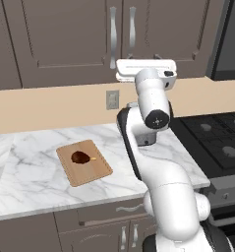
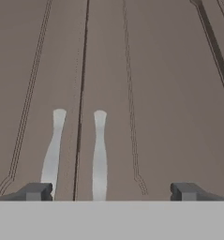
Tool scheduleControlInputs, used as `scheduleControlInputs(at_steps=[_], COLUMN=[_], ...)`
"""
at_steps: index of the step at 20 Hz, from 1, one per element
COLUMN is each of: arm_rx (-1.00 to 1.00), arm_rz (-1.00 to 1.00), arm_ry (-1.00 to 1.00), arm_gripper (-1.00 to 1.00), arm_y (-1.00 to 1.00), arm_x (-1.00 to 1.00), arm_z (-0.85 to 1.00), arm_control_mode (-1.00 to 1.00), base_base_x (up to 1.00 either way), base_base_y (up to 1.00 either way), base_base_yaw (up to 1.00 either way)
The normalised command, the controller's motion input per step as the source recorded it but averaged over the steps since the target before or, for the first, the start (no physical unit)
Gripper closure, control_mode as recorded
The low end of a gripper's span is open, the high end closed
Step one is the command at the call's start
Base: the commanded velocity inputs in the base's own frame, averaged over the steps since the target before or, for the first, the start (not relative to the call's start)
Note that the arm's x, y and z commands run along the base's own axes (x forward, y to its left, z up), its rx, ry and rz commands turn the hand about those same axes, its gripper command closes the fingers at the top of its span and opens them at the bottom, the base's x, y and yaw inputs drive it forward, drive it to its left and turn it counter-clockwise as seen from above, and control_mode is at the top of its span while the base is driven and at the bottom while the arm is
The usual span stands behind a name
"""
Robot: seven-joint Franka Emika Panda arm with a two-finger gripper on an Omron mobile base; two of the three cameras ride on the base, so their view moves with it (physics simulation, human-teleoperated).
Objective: Open the cabinet, retrieve the rolling pin, and place it next to the meat on the cutting board to prepare for tenderizing.
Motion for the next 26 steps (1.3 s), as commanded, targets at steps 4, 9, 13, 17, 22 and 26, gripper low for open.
scheduleControlInputs(at_steps=[4, 9, 13, 17, 22, 26], arm_rx=[0.02, 0.0, 0.0, 0.0, 0.0, 0.0], arm_rz=[0.0, 0.0, 0.0, 0.0, 0.0, 0.0], arm_ry=[0.02, 0.0, 0.0, 0.0, 0.0, 0.0], arm_gripper=[-1.0, -1.0, -1.0, -1.0, -1.0, -1.0], arm_y=[0.0, 0.0, 0.0, 0.0, 0.0, 0.0], arm_x=[0.41, 0.32, 0.27, 0.22, 0.02, 0.13], arm_z=[0.01, 0.0, 0.0, 0.0, 0.0, 0.0], arm_control_mode=[-1.0, -1.0, -1.0, -1.0, -1.0, -1.0], base_base_x=[0.0, 0.0, 0.0, 0.0, 0.0, 0.0], base_base_y=[0.0, 0.0, 0.0, 0.0, 0.0, 0.0], base_base_yaw=[0.0, 0.0, 0.0, 0.0, 0.0, 0.0])
